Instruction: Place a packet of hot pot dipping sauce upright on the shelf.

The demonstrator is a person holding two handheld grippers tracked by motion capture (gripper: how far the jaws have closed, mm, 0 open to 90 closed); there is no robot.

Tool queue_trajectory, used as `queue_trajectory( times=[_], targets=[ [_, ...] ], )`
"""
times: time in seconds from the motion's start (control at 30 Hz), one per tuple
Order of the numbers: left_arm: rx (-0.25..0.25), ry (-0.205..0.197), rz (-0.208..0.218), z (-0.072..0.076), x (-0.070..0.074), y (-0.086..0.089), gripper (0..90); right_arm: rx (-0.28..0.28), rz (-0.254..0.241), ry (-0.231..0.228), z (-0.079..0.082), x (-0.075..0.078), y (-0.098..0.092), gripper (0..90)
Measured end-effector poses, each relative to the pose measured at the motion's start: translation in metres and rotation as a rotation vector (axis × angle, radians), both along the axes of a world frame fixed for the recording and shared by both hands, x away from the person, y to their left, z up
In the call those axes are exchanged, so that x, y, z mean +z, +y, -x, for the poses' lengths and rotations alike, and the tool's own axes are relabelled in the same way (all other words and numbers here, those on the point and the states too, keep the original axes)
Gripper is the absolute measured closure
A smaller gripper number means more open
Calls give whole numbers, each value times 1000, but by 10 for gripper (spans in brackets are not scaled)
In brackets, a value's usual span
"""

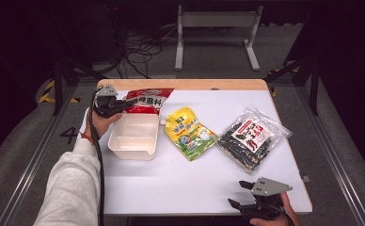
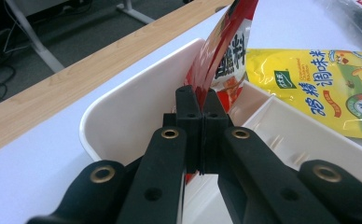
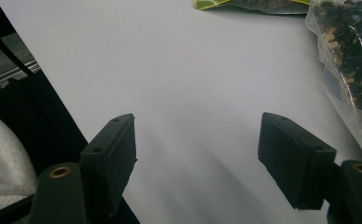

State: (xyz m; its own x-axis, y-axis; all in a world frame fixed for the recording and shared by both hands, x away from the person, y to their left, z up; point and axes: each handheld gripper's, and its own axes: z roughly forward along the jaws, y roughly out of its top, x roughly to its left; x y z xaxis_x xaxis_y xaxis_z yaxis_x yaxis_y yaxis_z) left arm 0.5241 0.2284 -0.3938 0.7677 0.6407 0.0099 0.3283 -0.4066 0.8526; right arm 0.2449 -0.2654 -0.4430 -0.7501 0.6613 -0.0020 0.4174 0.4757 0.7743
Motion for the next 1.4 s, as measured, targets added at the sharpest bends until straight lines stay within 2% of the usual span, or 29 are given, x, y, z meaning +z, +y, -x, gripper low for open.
queue_trajectory(
  times=[0.17, 0.27, 0.5, 0.7, 0.77, 0.87, 0.93, 1.0, 1.13, 1.3, 1.33, 1.4],
  targets=[
    [1, 16, -28, 0, -5, 0, 895, -5, 2, 4, -2, -1, -1, 282],
    [13, 19, -24, 0, -5, -1, 892, -4, 8, 5, -3, -2, -1, 282],
    [54, -18, -5, 7, 1, 3, 821, -6, 17, 3, -4, -2, -1, 282],
    [68, -54, 31, 21, 11, 10, 779, -16, -3, -3, -5, 2, -3, 284],
    [71, -70, 28, 27, 15, 12, 766, -16, 1, -9, -5, 3, -3, 284],
    [70, -78, 44, 35, 20, 13, 764, -18, 6, -11, -5, 3, -3, 286],
    [45, -82, 47, 43, 22, 14, 791, -23, 9, -11, -5, 3, -4, 288],
    [31, -90, 33, 51, 24, 13, 802, -31, -2, -7, -6, 4, -6, 291],
    [2, -113, 46, 70, 29, 10, 799, -59, -18, -4, -10, 4, -11, 309],
    [-24, -153, 52, 99, 36, 2, 713, -87, -18, 4, -13, 6, -17, 347],
    [-24, -153, 52, 99, 36, 2, 671, -91, -23, 3, -13, 6, -18, 358],
    [-44, -169, 61, 111, 38, 0, 660, -88, -28, -1, -14, 8, -20, 389]
  ],
)
